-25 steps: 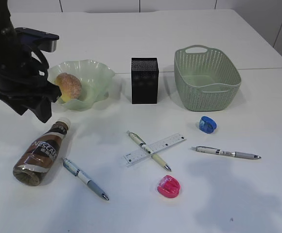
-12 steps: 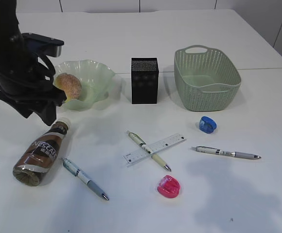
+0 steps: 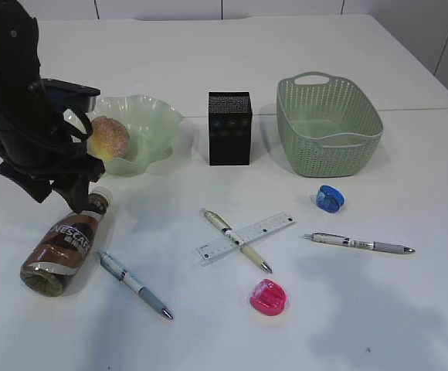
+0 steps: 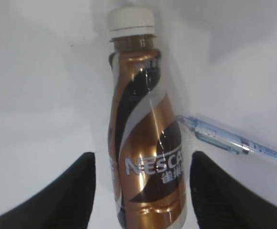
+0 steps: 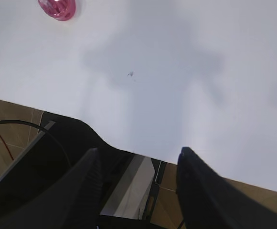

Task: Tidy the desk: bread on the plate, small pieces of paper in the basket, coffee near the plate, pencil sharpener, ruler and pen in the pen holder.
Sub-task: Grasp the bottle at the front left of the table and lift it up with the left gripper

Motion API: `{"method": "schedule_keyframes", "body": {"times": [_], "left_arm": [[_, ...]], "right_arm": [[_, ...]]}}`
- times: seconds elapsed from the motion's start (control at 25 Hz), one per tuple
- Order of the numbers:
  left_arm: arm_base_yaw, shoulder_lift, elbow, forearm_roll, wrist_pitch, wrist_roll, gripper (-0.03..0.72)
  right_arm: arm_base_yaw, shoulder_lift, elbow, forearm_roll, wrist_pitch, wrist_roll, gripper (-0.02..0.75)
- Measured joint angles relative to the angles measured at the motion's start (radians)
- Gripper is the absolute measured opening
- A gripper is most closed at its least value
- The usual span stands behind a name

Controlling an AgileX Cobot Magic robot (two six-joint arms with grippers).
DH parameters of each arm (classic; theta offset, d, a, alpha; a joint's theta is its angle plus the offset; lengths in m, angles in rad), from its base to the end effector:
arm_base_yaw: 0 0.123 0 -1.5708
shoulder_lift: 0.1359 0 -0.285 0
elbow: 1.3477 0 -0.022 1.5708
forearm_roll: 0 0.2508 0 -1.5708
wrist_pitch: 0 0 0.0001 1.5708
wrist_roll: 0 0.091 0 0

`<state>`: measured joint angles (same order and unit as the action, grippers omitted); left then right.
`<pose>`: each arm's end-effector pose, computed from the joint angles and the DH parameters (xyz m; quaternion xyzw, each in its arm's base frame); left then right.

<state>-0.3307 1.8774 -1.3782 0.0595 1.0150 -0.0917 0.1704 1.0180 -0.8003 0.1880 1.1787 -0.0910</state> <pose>0.3549 -0.1170 0.2103 0.1326 0.9882 0.0107 0.0757 0.1548 0.0426 0.2863 -0.1046 0.9818 0.0958 0.1261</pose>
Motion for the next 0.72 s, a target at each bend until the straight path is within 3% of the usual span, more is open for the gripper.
{"method": "schedule_keyframes", "body": {"times": [0.36,0.72], "left_arm": [[0.011,0.041,-0.005,-0.034,-0.076,0.0,0.445],[0.011,0.157,-0.178,-0.035,-0.016,0.0,0.453]], "right_arm": [[0.0,0.0,0.0,0.0,-0.003,0.0,0.407],[0.0,0.0,0.0,0.0,-0.006,0.0,0.407]]}}
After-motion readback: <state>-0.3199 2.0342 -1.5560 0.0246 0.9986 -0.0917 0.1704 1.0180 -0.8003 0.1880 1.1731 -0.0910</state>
